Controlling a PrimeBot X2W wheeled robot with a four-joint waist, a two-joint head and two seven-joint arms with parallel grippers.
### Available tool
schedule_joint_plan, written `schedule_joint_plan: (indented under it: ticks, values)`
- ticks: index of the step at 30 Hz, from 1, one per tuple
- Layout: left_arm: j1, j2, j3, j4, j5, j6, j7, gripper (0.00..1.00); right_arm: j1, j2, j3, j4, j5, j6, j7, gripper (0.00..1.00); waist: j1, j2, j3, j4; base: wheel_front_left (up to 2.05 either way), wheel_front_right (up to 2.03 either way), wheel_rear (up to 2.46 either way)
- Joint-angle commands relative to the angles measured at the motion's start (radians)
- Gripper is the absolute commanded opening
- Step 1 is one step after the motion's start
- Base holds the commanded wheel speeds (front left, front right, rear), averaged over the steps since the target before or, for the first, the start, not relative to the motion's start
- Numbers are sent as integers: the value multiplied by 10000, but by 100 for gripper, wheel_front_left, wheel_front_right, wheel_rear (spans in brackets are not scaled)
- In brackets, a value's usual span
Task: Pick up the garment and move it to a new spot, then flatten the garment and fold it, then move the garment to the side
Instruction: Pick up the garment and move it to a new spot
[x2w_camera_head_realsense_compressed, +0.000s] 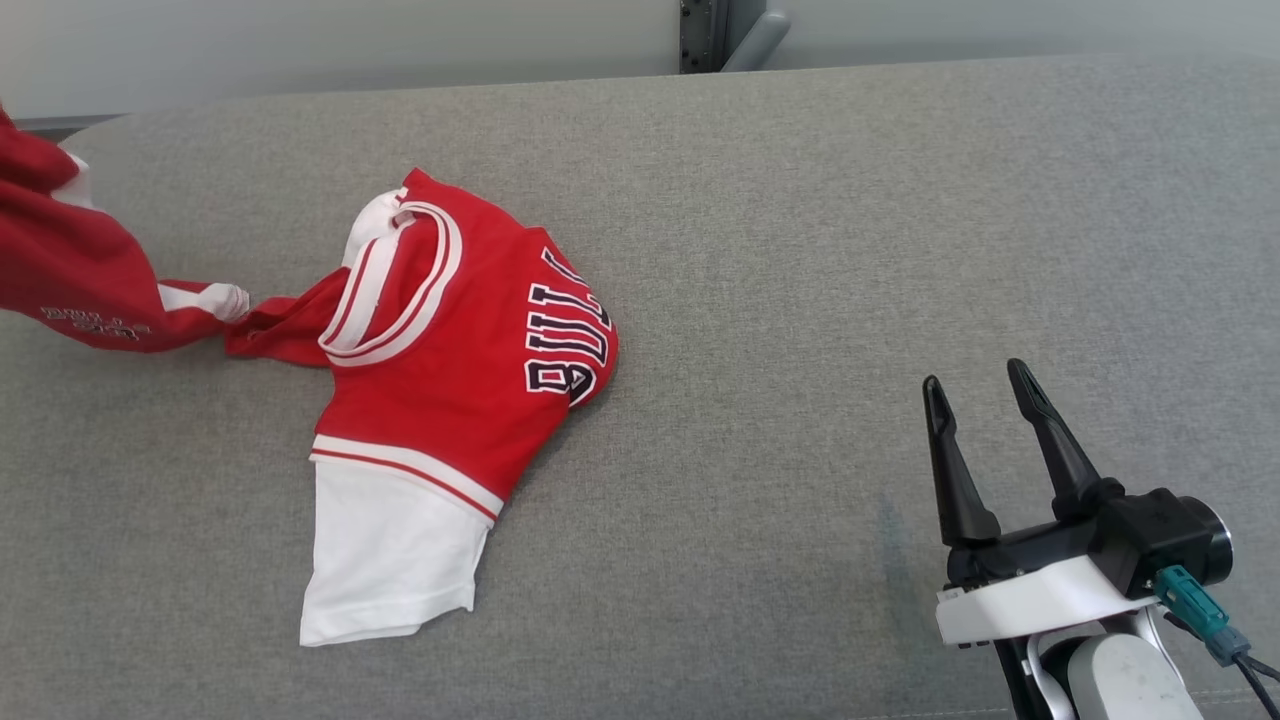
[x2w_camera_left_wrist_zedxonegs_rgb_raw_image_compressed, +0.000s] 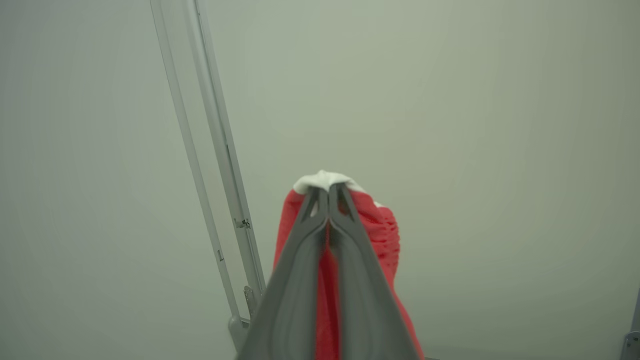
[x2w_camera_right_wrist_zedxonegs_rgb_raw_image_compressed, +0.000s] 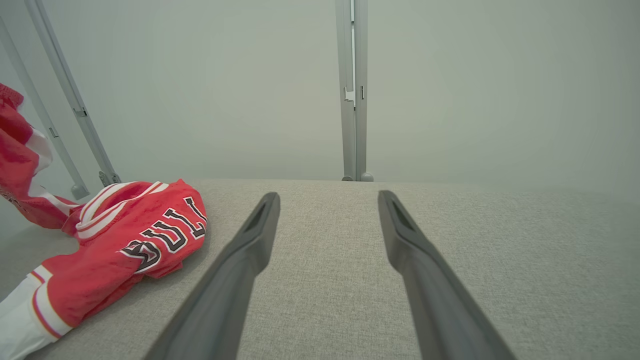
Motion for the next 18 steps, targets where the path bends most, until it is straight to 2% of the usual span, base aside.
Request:
schedule_joint_plan:
  ticks: [1, 12, 18]
  values:
    - [-176, 146, 178, -55, -103, 114, -133, 0, -152, -50, -7, -28, -64, -10, -7, 100, 0, 0, 166, 164, 0, 0, 0]
    - [-119, 460, 714, -145, -41, 708, -367, 0, -377, -53, 119, 18, -39, -10, -8, 100, 0, 0, 367, 468, 0, 0, 0]
    - [649, -125, 881, 718, -644, 361, -370, 0, -404, -142, 195, 25, -30, -10, -8, 100, 0, 0, 557, 481, 0, 0, 0]
